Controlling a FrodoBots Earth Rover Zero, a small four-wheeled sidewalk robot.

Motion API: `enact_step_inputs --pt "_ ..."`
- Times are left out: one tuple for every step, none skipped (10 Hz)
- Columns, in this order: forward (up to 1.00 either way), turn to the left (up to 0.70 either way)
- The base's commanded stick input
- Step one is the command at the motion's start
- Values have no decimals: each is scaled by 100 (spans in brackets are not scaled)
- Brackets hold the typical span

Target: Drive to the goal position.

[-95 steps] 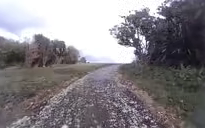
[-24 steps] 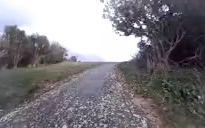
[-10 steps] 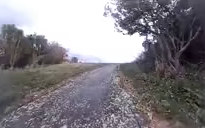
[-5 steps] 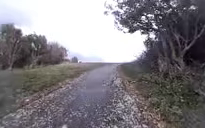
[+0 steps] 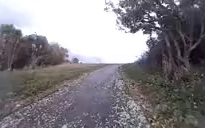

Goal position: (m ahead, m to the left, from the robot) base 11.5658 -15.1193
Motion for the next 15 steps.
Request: enact_step_inputs --pt "60 0" --pt "60 0" --pt "60 0" --pt "60 0" --pt "60 0" --pt "60 0" --pt "60 0" --pt "60 0" --pt "60 0" --pt "60 0" --pt "60 0" --pt "60 0" --pt "60 0" --pt "60 0" --pt "60 0"
